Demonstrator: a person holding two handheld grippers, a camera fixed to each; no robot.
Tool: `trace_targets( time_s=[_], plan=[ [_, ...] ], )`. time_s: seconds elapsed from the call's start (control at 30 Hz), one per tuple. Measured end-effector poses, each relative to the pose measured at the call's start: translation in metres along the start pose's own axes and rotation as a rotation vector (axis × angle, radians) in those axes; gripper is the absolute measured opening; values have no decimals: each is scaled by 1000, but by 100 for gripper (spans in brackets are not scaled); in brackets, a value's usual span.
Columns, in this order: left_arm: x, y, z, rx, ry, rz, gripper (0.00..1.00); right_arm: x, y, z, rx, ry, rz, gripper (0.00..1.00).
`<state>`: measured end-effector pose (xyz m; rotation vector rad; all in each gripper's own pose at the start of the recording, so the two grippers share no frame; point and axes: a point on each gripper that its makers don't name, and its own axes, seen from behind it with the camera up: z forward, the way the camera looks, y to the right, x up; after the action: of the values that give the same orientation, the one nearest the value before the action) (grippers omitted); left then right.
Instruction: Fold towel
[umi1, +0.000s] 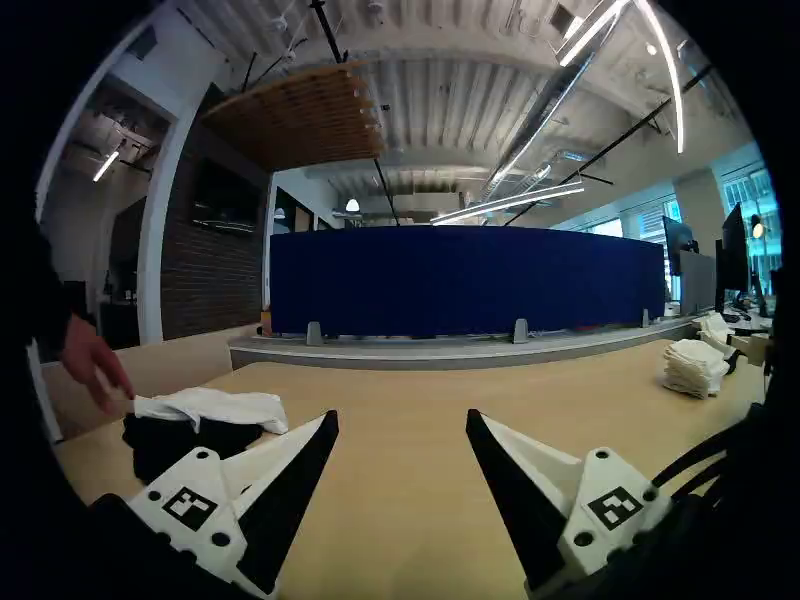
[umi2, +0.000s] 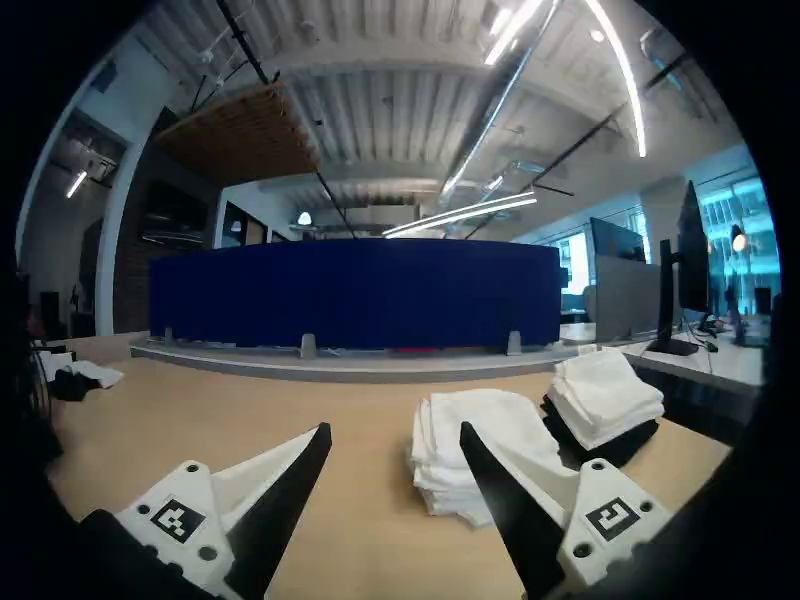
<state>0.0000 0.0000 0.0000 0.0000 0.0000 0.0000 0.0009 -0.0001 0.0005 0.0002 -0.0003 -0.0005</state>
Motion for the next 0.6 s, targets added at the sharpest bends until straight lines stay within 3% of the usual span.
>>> trace_targets(
  time_s=[0.6],
  plan=[
    [2, 0, 0, 0, 0, -1, 95, 0, 0, 0, 0, 0, 0, 100]
  ],
)
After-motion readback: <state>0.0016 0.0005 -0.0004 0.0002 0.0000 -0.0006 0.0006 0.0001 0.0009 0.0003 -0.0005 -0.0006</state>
